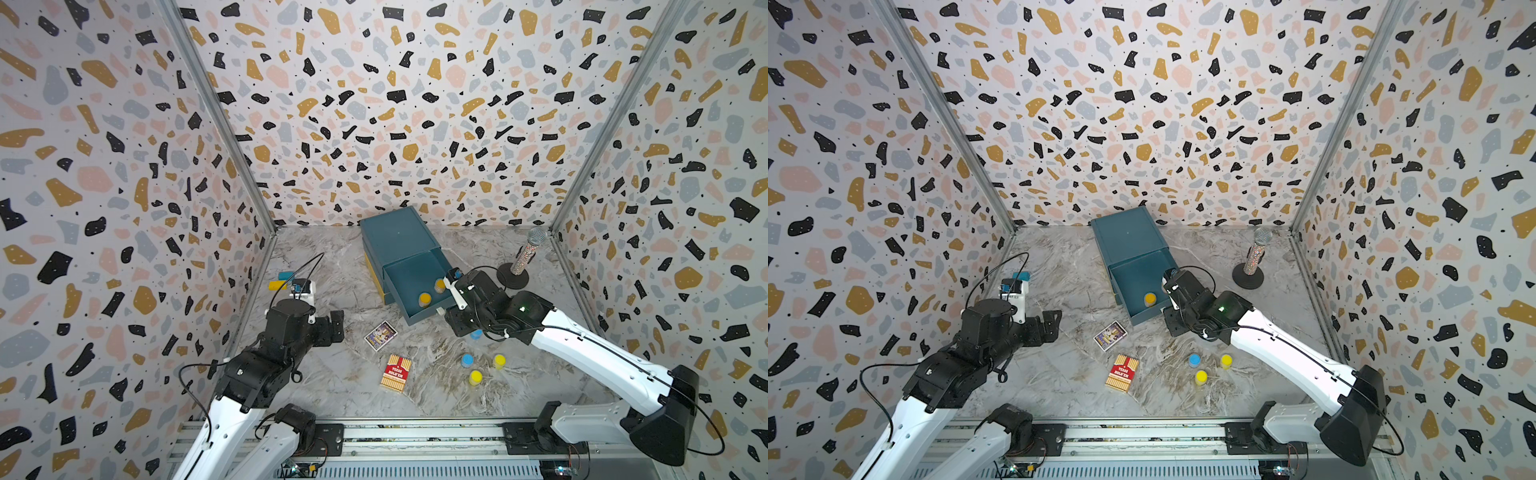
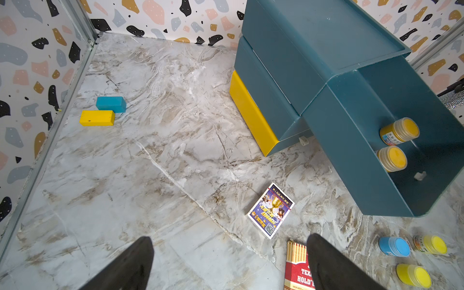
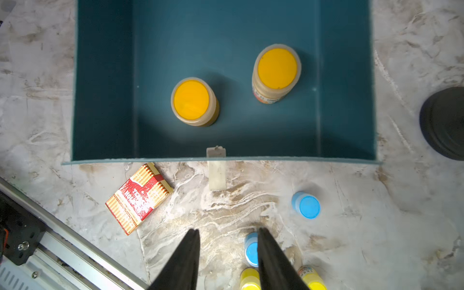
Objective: Put the paint cans in the drawer according to color
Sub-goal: Close the drawer in the storage box.
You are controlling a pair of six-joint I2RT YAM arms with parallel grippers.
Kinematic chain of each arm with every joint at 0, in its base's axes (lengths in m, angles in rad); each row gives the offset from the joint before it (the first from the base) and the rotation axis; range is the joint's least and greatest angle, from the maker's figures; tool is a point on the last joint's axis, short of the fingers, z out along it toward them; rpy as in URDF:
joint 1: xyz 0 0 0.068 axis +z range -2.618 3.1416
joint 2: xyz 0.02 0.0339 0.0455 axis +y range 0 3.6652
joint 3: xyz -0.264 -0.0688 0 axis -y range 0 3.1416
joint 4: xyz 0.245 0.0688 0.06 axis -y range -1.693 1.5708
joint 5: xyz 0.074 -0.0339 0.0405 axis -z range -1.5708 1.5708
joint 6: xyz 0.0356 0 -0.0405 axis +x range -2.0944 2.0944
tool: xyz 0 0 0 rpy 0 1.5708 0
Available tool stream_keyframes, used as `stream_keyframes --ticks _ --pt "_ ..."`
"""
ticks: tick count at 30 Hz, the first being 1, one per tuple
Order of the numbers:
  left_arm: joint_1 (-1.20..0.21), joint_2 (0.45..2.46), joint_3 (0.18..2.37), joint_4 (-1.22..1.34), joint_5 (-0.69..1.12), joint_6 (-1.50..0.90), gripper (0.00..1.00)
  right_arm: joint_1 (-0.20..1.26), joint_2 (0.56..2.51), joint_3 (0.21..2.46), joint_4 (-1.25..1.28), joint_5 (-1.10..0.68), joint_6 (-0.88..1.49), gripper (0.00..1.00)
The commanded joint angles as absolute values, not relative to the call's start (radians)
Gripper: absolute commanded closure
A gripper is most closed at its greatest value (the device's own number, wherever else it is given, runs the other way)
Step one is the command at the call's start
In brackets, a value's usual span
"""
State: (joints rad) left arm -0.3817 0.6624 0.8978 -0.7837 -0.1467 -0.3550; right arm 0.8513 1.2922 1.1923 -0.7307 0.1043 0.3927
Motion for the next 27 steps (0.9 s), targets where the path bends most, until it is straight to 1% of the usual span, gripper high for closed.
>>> stream_keyframes --ticks 1,6,13,27 --pt "-0.379 0.662 0.89 -0.749 -0.149 -0.348 0.02 0.855 1.321 1.222 -0.652 0.081 0.396 0.56" --pt "-0.378 0.659 0.891 -0.748 -0.147 -0.35 0.02 0.855 1.408 1.265 -0.612 0.078 0.397 0.53" --pt "-0.379 0.662 0.89 -0.748 -0.144 -0.349 0.02 0.85 1.517 1.403 -0.583 0.151 0.344 0.52" --pt "-0.379 0.669 0.891 -0.749 -0.138 -0.348 0.02 0.773 1.744 1.65 -0.54 0.097 0.356 0.52"
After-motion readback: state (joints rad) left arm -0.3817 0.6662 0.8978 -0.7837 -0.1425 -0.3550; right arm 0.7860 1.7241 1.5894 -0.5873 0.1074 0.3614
